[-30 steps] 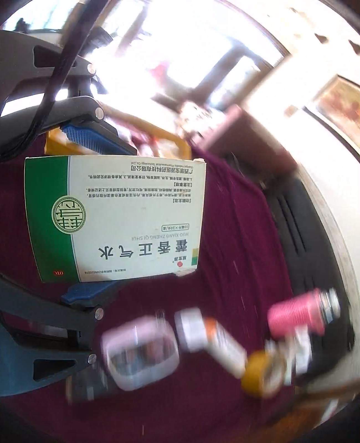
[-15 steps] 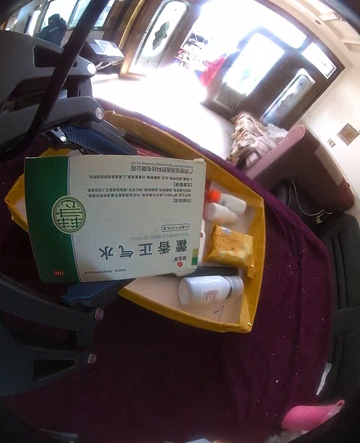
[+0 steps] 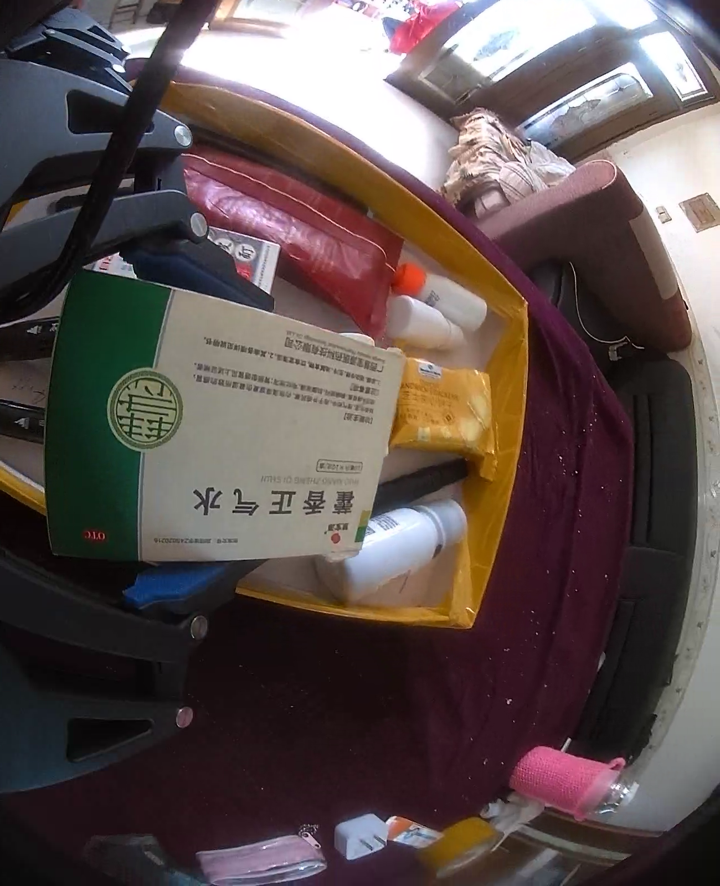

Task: Organize objects
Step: 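Carry the medicine box and pen to the tray and release both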

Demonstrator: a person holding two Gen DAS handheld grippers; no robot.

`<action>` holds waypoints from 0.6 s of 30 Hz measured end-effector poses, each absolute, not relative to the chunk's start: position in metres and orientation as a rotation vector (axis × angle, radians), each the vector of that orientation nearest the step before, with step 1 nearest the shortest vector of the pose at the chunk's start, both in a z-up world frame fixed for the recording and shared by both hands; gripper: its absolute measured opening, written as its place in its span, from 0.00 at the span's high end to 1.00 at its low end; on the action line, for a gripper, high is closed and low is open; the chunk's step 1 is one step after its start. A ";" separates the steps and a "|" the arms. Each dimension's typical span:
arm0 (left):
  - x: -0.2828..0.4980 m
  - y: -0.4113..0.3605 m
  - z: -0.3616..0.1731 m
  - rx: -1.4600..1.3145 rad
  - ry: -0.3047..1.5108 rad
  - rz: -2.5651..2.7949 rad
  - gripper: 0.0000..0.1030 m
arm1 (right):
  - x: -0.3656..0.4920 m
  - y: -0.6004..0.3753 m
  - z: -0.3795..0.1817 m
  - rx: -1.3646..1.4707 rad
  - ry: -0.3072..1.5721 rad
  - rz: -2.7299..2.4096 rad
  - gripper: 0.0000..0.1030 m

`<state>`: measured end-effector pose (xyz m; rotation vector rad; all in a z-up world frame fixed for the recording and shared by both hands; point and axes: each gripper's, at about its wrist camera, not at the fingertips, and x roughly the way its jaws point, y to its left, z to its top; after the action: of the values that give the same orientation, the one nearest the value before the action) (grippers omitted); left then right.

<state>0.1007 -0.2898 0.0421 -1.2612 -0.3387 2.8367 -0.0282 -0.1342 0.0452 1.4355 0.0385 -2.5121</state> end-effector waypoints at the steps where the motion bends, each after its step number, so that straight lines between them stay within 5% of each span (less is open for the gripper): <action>1: 0.101 -0.290 0.042 -1.263 -0.330 2.843 0.65 | -0.029 -0.137 0.044 1.433 0.063 -2.525 0.21; 3: 0.102 -0.289 0.042 -1.267 -0.293 2.863 0.63 | -0.029 -0.142 0.045 1.416 0.125 -2.542 0.20; 6: 0.105 -0.287 0.046 -1.250 -0.253 2.898 0.44 | -0.022 -0.142 0.052 1.366 0.155 -2.540 0.20; 18: 0.115 -0.272 0.061 -1.231 -0.127 2.969 0.43 | -0.001 -0.109 0.098 1.177 -0.063 -2.563 0.20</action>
<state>0.1154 -0.2716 0.0608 -1.2314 -0.1272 2.9686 -0.0010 -0.1090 0.0979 1.1769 -0.0625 -2.5634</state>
